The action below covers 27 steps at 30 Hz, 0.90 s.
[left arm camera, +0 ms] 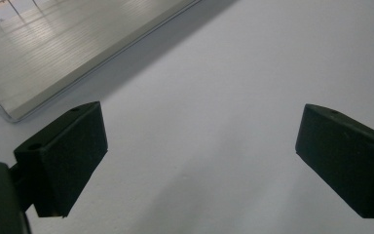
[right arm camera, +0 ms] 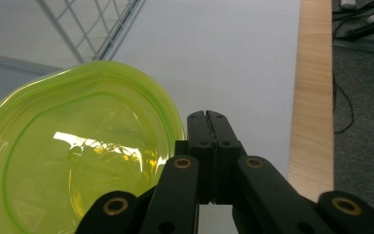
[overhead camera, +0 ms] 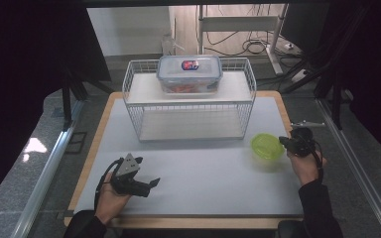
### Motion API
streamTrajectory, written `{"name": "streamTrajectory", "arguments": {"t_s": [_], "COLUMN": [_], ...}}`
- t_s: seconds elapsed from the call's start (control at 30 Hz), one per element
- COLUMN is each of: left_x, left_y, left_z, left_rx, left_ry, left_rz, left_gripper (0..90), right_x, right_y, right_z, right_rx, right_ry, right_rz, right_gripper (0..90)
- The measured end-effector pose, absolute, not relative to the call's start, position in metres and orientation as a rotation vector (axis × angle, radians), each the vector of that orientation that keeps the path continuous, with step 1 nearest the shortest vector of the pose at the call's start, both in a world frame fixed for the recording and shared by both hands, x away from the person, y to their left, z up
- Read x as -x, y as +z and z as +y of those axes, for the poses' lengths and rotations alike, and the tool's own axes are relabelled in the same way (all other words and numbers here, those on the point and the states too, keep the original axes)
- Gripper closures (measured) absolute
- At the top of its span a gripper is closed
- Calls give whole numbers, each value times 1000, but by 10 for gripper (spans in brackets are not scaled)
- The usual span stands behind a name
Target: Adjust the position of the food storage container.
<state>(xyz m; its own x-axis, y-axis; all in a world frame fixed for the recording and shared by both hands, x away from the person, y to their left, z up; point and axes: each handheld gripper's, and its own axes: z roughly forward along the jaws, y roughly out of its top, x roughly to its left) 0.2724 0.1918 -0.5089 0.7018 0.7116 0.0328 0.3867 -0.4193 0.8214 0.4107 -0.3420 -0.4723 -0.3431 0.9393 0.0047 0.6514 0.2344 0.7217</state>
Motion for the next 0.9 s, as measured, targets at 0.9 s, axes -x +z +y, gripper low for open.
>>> {"name": "streamTrajectory", "arguments": {"t_s": [0.9], "left_x": [-271], "left_y": [-508], "left_z": [190], "left_rx": [-2064], "left_ry": [485], "left_rz": [826], "left_gripper": [48], "right_x": [-367], "right_y": [-476], "right_z": [-279], "right_rx": [-1380], "right_ry": [1011], "right_rz": [2302], "right_gripper": [900]}}
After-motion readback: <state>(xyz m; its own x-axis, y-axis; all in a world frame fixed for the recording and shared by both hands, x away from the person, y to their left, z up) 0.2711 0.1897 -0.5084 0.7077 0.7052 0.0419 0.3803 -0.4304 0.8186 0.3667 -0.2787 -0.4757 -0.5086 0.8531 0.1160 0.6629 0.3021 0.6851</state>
